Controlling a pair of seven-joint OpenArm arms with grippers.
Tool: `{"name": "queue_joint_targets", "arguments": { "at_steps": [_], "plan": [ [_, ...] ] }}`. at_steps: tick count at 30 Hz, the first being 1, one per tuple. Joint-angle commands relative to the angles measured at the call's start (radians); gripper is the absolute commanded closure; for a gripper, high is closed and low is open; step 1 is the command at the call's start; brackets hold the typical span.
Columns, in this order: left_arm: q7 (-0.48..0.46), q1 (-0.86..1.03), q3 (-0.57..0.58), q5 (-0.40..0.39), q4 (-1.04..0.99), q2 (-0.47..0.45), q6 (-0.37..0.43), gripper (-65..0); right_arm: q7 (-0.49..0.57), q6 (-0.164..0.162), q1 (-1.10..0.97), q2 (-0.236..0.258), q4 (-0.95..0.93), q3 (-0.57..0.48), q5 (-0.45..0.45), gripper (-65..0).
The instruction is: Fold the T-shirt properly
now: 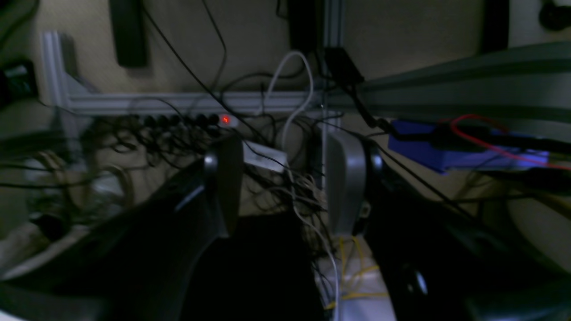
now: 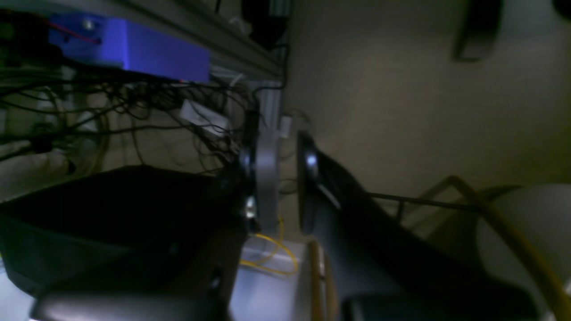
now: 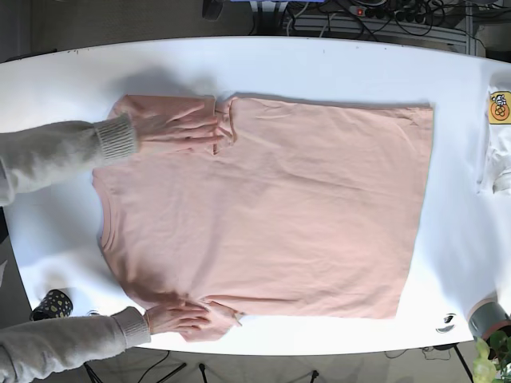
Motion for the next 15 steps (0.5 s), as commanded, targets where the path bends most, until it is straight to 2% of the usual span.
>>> {"name": "queue_joint_targets", "arguments": {
  "at_steps": [1,8,15],
  "plan": [
    [-0.019,0.044,-0.007,-0.007,0.089,0.017,0.0,-26.8,0.02,0.01,-0.055,0.004,0.066,0.006,0.005,-5.9],
    [-0.019,0.087,-0.007,-0.007,0.223,0.023,0.0,-26.8,0.02,0.01,-0.087,-0.005,0.235,0.044,0.006,-5.9],
    [-0.02,0.085,-0.007,-0.008,0.253,0.023,0.0,-26.8,0.02,0.01,-0.087,-0.023,0.389,0.08,0.006,-5.9]
  ]
}}
